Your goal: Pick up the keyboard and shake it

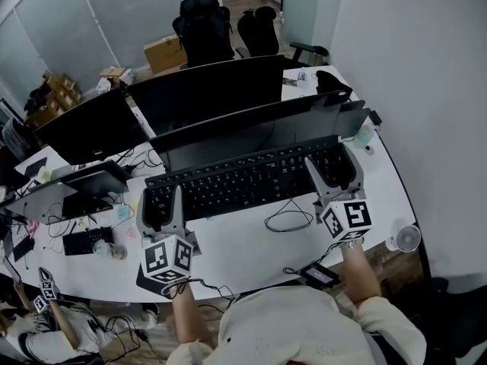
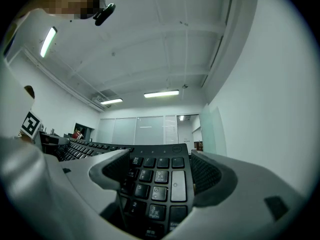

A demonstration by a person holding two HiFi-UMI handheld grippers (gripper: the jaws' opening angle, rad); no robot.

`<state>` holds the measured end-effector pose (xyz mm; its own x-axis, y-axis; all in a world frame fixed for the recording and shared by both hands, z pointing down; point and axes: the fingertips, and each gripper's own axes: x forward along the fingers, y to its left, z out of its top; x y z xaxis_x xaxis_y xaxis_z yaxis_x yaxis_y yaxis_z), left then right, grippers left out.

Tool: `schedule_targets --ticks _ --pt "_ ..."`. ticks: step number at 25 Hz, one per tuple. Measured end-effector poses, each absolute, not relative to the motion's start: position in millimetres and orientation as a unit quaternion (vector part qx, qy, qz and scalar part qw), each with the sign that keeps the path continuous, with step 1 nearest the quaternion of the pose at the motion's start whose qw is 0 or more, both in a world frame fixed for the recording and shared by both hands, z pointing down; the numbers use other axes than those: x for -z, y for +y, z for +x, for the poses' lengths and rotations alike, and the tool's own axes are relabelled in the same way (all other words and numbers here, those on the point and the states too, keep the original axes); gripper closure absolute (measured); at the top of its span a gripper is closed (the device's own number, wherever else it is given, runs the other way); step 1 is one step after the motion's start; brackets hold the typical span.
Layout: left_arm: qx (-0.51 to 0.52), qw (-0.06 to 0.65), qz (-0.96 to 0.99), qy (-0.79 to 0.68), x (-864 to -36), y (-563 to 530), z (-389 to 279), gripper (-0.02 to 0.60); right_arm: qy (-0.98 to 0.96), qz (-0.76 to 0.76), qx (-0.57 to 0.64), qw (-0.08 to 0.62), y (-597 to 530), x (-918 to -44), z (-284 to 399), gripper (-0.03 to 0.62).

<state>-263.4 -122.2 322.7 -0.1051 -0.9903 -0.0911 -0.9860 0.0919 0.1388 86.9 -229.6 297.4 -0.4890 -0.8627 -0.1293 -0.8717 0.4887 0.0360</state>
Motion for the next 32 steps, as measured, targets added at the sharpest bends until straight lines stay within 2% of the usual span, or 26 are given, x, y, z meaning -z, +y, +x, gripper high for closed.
schedule_targets --ticks 14,32 --pt "0.047 0.079 0.673 -0.734 -382.5 -132.7 -267.9 0.253 0.858 -0.513 -0.004 -0.01 -236.6 -354.0 84.0 0.224" --pt "-0.017 0.184 0.669 -0.72 -503.8 -131.2 -260.6 0.252 0.847 -0.516 0.08 -0.093 -235.2 -477.0 92.7 0.224"
